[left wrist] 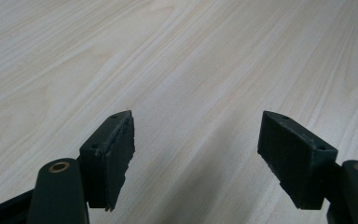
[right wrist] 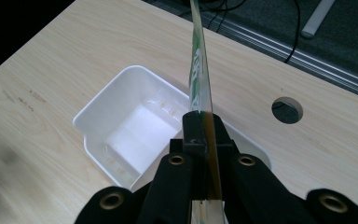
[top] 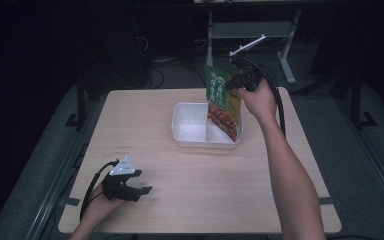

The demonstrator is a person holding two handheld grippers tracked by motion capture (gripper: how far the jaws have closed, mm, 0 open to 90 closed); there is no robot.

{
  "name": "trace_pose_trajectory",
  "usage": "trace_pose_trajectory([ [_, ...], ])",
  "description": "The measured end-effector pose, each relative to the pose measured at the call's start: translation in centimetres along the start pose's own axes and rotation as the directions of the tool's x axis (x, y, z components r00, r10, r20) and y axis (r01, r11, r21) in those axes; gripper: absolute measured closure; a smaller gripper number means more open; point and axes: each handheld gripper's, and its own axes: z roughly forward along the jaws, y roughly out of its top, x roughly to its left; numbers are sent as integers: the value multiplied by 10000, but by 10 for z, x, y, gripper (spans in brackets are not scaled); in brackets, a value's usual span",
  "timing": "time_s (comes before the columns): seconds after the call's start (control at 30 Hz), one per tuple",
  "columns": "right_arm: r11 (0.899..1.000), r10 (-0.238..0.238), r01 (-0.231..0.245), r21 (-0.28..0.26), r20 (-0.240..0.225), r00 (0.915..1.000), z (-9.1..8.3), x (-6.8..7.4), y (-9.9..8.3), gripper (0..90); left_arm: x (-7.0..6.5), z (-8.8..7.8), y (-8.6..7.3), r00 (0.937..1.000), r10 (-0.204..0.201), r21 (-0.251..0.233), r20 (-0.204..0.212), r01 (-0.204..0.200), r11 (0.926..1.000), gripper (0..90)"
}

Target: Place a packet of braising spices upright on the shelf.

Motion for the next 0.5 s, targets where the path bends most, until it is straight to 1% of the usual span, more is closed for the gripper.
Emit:
trace_pose_trajectory([
  [0.3,10000,72,-71,23,-113,9999,7,0,-5,894,0,0,0,10000,7,3,1,-7,10000,269],
  [0.5,9999,166,-166,-17,-178,9997,9,0,-9,891,0,0,0,10000,-4,-6,-2,4,10000,269],
])
